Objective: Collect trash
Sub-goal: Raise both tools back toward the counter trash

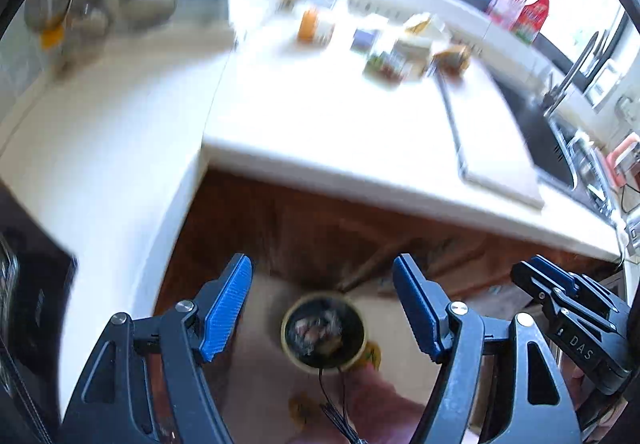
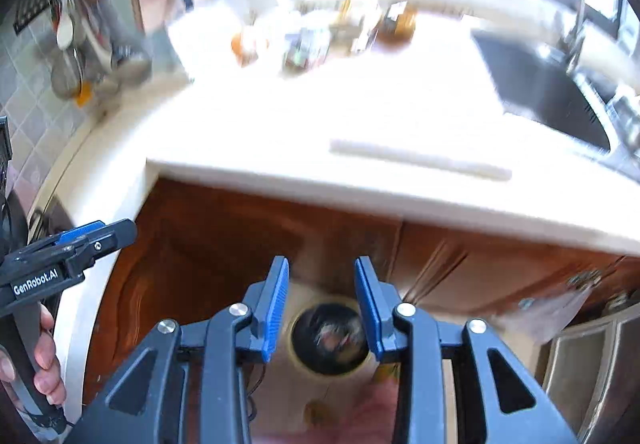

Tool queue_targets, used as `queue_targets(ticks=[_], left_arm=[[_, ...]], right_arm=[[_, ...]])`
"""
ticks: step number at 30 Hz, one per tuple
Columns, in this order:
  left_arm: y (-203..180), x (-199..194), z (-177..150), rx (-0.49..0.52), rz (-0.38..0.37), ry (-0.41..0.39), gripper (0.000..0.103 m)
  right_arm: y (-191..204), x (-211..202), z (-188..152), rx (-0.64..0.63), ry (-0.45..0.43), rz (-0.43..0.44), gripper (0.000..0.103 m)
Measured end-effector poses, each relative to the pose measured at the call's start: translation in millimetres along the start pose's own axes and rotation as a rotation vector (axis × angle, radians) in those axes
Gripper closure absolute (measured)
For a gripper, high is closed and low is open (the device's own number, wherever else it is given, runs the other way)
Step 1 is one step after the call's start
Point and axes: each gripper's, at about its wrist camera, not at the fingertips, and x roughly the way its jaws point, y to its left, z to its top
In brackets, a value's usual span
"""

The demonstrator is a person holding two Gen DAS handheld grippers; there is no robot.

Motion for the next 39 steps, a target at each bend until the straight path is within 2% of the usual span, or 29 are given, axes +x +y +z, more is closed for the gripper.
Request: queue_targets(ticks=[3, 8, 13, 18, 20, 22, 27, 34, 39], left_arm=[[-14, -13, 28, 0.025, -0.005, -0.087, 0.031], [-32, -30, 68, 0.045, -0.02, -0.173, 0.031], [-42, -35, 98, 0.066, -0.017, -0.217, 0.031], [-51, -27, 128, 0.048, -0.023, -0.226, 0.03], [-53, -15, 144, 0.032, -0.019, -0.213, 0.03], [-55, -4, 151, 0.017, -0.02, -0.199, 0.03], [-58, 38, 185, -0.043, 0.008, -0.134, 0.03], [-60, 112, 218, -0.137, 0.06, -0.009, 0.03], [-61, 158, 222, -0.206, 0.071, 0.08, 0.03]], right_arm=[[-8, -11, 20, 0.002, -0.078, -0.041, 0.068], [-33, -30, 53, 0.063, -0.151, -0.073, 0.068], [-49, -41, 88, 0.106, -0.206, -0.079, 0.068], [-71, -43, 124, 0.135, -0.235, -0.058, 0.068], [-74, -40, 136, 0.14, -0.242, -0.04, 0.067], [-85, -34, 155, 0.152, -0.242, -0.004, 0.057], [-109, -8, 203, 0.161, -0.206, 0.083, 0.057], [-150, 66, 267, 0.176, -0.1, 0.153, 0.057], [-174, 129, 289, 0.201, -0.004, 0.192, 0.057]])
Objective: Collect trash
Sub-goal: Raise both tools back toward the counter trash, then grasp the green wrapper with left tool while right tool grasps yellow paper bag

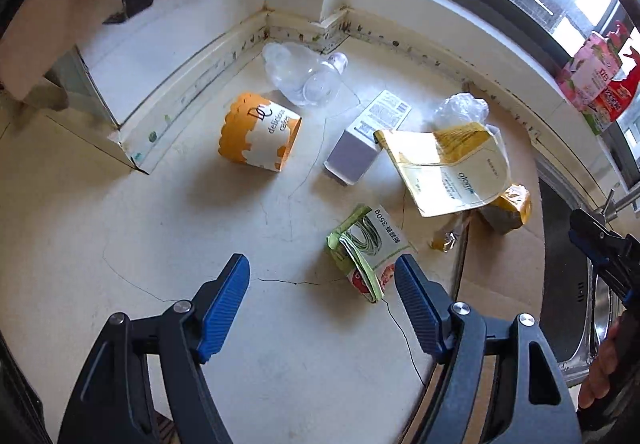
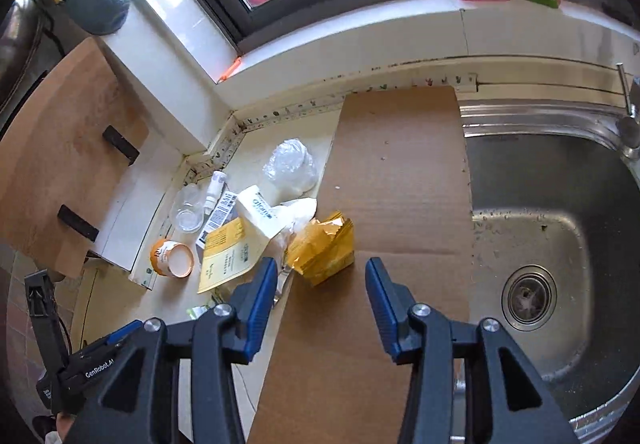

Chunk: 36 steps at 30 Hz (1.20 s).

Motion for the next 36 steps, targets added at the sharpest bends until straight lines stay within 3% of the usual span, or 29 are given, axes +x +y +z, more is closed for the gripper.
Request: queue_targets(ticks=[9, 17, 24, 26, 27, 36], left_arm=[[-4, 37, 8, -0.062, 0.011, 0.066, 0.03], [-8, 51, 9, -0.072, -0.039, 0.114, 0.031], [-22, 65, 11, -0.062, -0.041, 0.124, 0.063], [-22, 66, 11, -0.063, -0.039, 0.122, 0.083], [-22, 67, 11, -0.066, -0.042, 0.125, 0.087], [-16, 50, 8, -0.063, -0.03, 0.081, 0.096]], right_arm=[[-17, 65, 17, 0.076, 0.13, 0.117, 0.057], [-10, 84, 18, 0.067, 0.178, 0.162, 0.057], [-13, 85, 18, 0.067, 0.181, 0.185, 0.059], [-13, 84, 17, 0.063, 0.181, 0.189, 0.06], [-13, 83, 16, 0.062, 0.179, 0.192, 0.061], [-11, 73, 5, 0.042, 0.166, 0.174, 0.069]])
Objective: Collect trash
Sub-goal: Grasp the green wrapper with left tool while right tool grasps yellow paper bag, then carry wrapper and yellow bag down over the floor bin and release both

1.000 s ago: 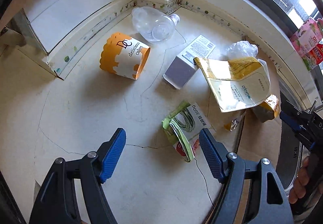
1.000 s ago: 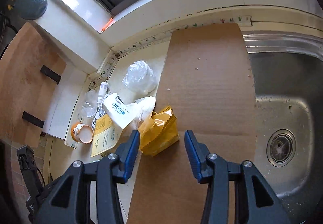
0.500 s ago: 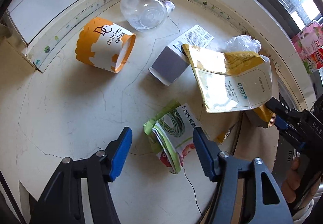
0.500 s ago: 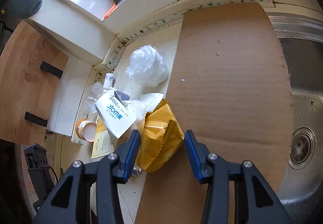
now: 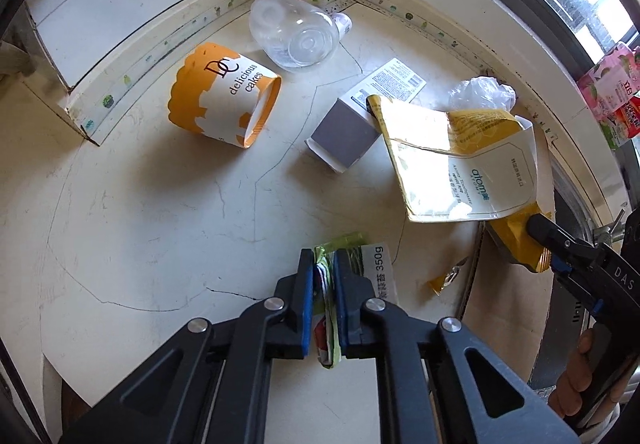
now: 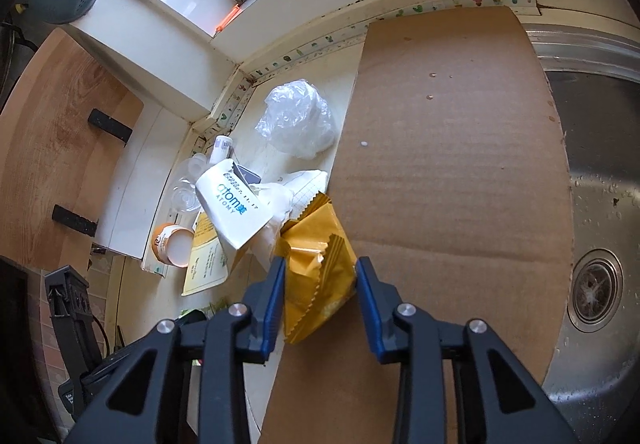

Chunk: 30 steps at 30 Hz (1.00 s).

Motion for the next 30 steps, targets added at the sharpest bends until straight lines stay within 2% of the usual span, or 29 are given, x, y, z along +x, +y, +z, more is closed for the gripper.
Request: queue_targets(ticks=[8, 12, 21, 30], left_arm=[[2, -45, -8, 0.028, -0.022, -0.078, 0.096], [14, -74, -19, 0.051, -0.046, -0.108, 0.096], [49, -131, -65, 0.116, -0.091, -0.154, 0.096], [87, -178, -127, 0.159, -0.137, -0.183, 0.096]], right_arm=[[17, -26, -21, -0.012, -0.049, -0.009, 0.069], [28, -41, -41, -0.01, -0.072, -0.018, 0.069], [61, -77, -102, 0.008, -0.156, -0.054, 0.07], [97, -109, -177, 0.009, -0.226, -0.085, 0.07]])
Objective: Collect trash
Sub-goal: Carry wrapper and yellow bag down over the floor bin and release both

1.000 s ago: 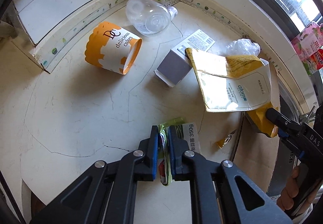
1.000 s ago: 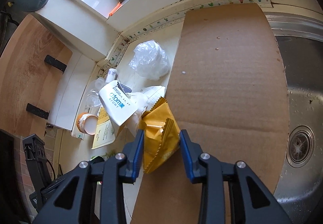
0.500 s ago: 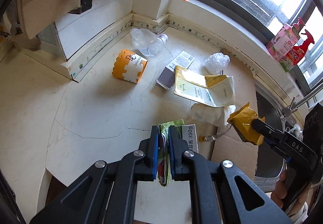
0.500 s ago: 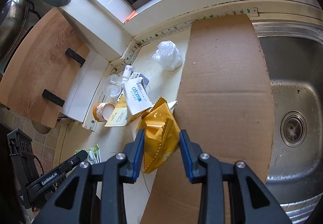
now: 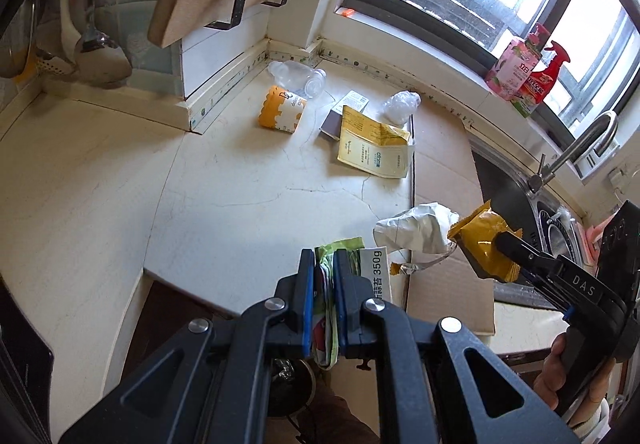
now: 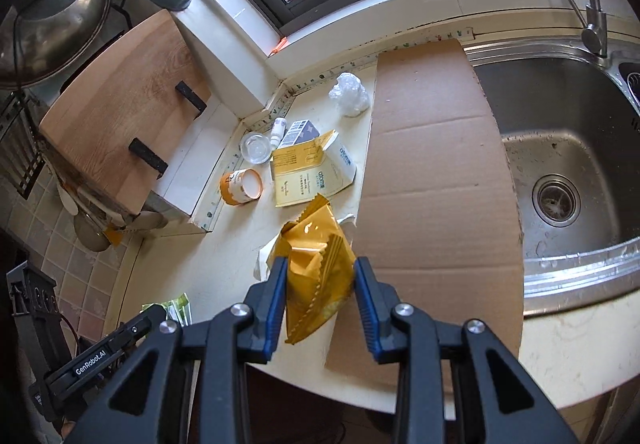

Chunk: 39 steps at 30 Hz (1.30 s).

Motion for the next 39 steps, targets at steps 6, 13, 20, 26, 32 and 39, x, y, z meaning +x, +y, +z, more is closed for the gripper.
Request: queue_targets(ticks=[6, 13, 20, 26, 32, 39], left_arm=[[16, -28, -38, -0.002, -0.023, -0.001, 0.096], [30, -49, -82, 0.016, -0.037, 0.018, 0.096], [39, -46, -126, 0.041, -0.04, 0.092, 0.096], [41, -21, -160, 0.049, -0.027, 0.194, 0.096], [49, 36, -197, 0.047, 0.016, 0.302, 0.096], [64, 136, -257, 0.074, 0.07, 0.406, 0.096]], right_arm=[[18, -27, -39, 0.009, -0.028, -0.017, 0.071], [41, -64, -87, -0.047, -0.05, -0.023, 0.071], [50, -75, -146, -0.081, 0.009, -0.053, 0.071], [38, -54, -192, -0.074, 0.131, -0.101, 0.071], [8, -8, -227, -0.062, 0.238, -0.168, 0.071], [-44, 75, -273, -0.06, 0.336, -0.258, 0.071]])
